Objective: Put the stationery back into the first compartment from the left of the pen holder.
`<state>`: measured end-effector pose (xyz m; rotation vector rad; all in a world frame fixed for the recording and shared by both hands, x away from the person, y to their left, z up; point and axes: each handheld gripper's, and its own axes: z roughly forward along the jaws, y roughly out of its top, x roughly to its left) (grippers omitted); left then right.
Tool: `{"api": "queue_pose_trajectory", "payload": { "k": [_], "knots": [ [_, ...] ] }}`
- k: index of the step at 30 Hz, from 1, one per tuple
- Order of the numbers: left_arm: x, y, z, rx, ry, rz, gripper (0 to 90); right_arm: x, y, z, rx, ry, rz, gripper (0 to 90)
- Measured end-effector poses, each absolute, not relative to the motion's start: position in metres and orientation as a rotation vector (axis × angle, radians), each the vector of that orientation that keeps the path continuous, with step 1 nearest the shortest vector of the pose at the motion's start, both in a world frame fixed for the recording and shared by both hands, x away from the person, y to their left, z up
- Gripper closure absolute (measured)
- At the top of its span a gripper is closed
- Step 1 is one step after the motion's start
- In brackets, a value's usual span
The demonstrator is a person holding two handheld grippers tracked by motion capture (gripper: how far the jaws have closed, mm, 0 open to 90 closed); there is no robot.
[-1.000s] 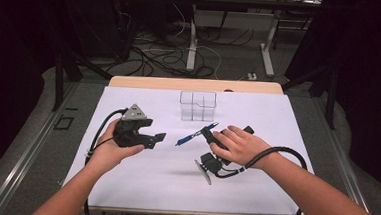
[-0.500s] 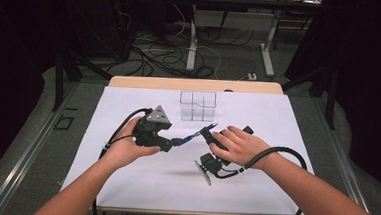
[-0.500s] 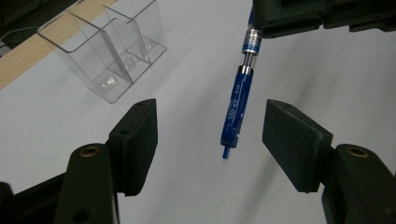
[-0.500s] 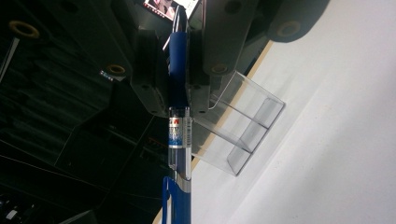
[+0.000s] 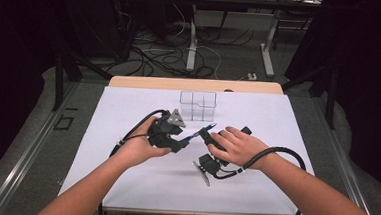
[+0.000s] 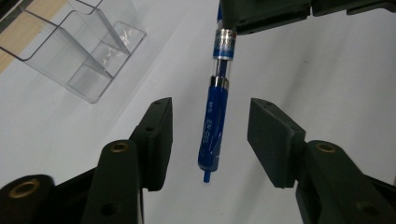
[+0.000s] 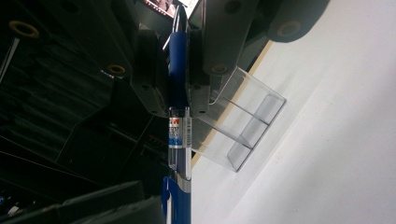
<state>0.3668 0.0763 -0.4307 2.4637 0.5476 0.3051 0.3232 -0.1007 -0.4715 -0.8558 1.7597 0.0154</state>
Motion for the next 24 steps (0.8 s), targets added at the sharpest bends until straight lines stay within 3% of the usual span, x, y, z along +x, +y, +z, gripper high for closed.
{"api": "queue_pose_trajectory", "payload": {
  "k": [19, 24],
  "knots": [
    [0.372, 0.059, -0.436, 2.592, 0.535, 0.307, 76.4, 0.322, -0.096, -0.475, -0.874, 1.759, 0.032, 80.1],
    [0.371, 0.059, -0.437, 2.603, 0.54, 0.301, 78.7, 0.321, -0.094, -0.475, -0.875, 1.76, 0.026, 80.0]
  ]
}}
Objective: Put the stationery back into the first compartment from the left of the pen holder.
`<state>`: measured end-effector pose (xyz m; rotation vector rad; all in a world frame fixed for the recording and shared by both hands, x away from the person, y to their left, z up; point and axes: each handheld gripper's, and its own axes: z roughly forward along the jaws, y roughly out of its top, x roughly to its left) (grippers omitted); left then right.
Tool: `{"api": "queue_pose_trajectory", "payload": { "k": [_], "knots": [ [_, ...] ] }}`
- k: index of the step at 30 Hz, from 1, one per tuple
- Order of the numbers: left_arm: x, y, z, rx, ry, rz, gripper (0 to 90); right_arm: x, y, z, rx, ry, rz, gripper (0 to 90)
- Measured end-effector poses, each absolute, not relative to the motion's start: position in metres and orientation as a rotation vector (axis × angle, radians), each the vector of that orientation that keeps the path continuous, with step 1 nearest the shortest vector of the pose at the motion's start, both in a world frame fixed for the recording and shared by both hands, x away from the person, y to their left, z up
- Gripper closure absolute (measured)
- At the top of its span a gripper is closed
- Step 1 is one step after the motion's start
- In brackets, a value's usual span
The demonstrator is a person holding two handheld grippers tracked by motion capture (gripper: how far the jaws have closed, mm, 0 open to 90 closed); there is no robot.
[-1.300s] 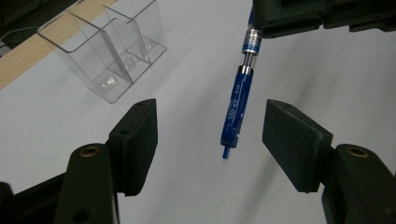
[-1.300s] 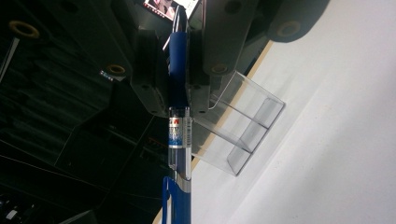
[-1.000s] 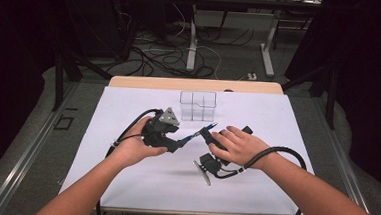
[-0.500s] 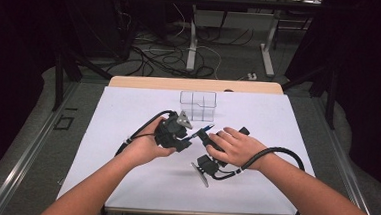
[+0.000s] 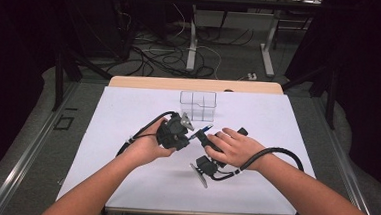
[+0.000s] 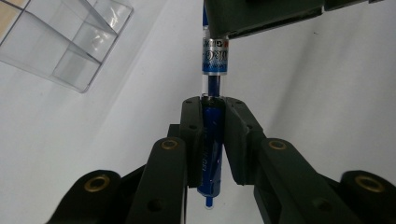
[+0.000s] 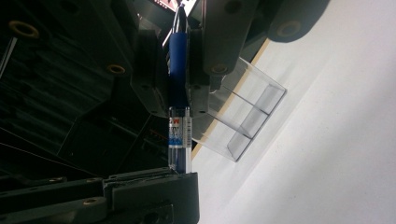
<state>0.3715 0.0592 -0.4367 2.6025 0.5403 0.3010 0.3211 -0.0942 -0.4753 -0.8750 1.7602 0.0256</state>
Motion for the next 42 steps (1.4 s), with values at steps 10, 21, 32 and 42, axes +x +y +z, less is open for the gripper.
{"api": "queue_pose_trajectory", "payload": {
  "k": [10, 21, 32, 42],
  "knots": [
    [0.371, 0.059, -0.438, 2.615, 0.535, 0.29, 79.2, 0.32, -0.094, -0.477, -0.875, 1.771, 0.037, 80.0],
    [0.373, 0.061, -0.436, 2.612, 0.563, 0.257, 79.6, 0.32, -0.093, -0.477, -0.882, 1.762, 0.037, 79.3],
    [0.377, 0.067, -0.438, 2.588, 0.625, 0.254, 79.6, 0.324, -0.096, -0.477, -0.884, 1.744, 0.033, 64.6],
    [0.382, 0.074, -0.439, 2.533, 0.691, 0.283, 79.6, 0.321, -0.095, -0.471, -0.897, 1.739, 0.064, 56.6]
  ]
}}
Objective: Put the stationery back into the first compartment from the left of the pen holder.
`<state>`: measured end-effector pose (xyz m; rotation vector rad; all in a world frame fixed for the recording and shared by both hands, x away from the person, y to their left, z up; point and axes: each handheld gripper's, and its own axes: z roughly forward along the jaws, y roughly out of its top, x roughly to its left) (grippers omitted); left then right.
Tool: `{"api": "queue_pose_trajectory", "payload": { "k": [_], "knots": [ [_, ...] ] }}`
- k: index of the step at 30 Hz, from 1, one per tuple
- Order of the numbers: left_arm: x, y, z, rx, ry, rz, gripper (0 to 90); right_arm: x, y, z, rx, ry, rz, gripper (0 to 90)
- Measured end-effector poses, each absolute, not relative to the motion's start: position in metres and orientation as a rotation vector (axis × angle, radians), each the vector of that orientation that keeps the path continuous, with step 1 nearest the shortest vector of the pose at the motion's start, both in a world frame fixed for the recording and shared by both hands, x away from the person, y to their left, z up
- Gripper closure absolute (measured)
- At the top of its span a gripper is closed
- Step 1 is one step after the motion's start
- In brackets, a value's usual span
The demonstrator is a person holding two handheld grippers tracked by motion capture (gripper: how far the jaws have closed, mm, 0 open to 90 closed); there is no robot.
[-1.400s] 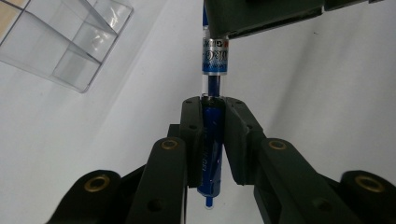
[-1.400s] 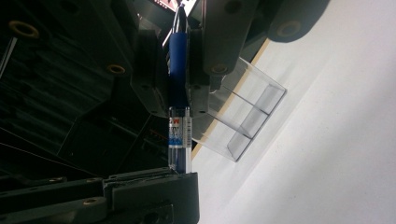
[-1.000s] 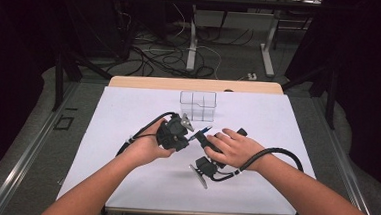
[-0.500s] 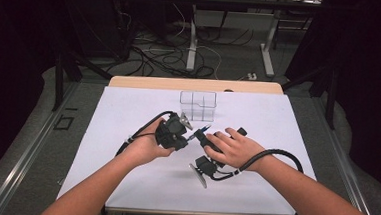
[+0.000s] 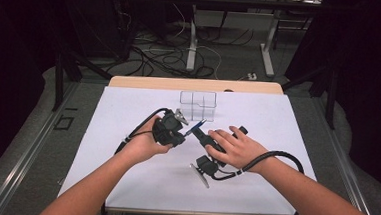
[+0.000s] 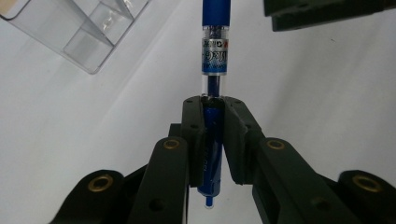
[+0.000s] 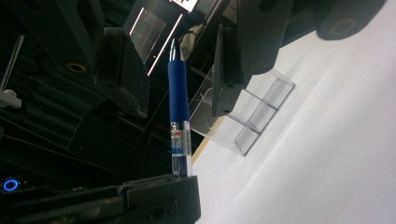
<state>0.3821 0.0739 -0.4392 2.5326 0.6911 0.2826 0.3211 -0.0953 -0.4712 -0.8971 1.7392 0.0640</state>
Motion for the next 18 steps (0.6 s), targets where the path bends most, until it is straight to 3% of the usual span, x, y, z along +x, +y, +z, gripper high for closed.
{"api": "queue_pose_trajectory", "payload": {
  "k": [18],
  "knots": [
    [0.397, 0.091, -0.432, 2.373, 0.823, 0.321, 79.6, 0.331, -0.103, -0.468, -0.582, 1.884, 0.126, 43.5]
  ]
}}
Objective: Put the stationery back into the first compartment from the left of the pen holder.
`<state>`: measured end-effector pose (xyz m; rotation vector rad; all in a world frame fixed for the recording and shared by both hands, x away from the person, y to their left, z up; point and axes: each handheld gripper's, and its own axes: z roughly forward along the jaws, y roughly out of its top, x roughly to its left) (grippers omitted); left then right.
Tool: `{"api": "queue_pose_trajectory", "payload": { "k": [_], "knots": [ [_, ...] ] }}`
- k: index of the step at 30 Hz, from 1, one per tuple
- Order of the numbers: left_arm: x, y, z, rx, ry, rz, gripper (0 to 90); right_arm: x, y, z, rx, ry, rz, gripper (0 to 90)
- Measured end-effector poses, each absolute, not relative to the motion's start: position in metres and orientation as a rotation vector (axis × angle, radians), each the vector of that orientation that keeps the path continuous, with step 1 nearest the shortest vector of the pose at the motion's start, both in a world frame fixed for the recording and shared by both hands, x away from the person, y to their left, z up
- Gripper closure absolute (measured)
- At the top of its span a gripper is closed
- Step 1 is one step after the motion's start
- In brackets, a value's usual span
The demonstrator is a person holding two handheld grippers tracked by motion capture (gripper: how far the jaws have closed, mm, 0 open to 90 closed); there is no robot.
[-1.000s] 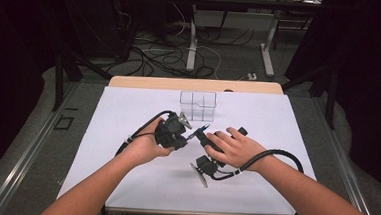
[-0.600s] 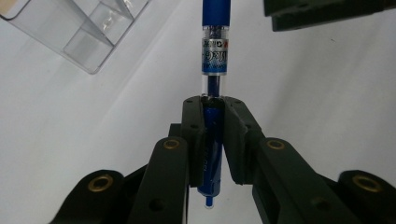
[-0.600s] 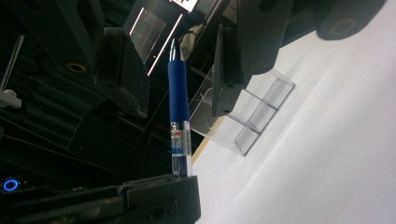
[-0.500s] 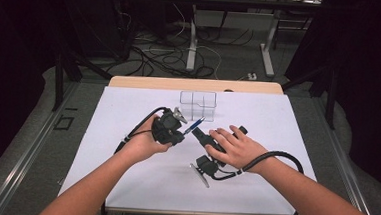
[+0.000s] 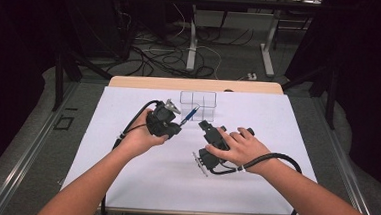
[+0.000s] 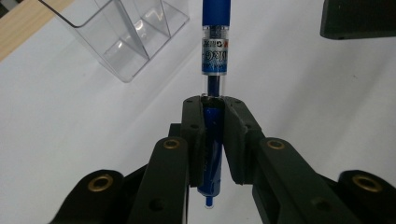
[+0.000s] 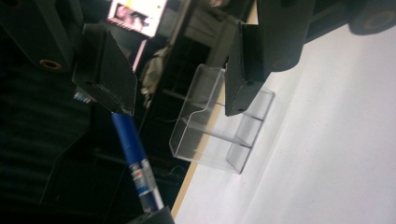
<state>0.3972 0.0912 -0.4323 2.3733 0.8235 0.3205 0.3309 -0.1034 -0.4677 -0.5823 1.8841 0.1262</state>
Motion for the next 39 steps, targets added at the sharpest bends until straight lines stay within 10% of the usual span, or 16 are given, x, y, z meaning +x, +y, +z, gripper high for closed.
{"api": "queue_pose_trajectory", "payload": {
  "k": [14, 39],
  "knots": [
    [0.41, 0.103, -0.423, 2.225, 0.864, 0.358, 79.6, 0.339, -0.11, -0.464, -0.137, 2.051, 0.461, 16.9],
    [0.451, 0.117, -0.394, 1.837, 0.94, 0.471, 79.6, 0.36, -0.15, -0.469, 0.669, 2.238, 0.952, 0.0]
  ]
}}
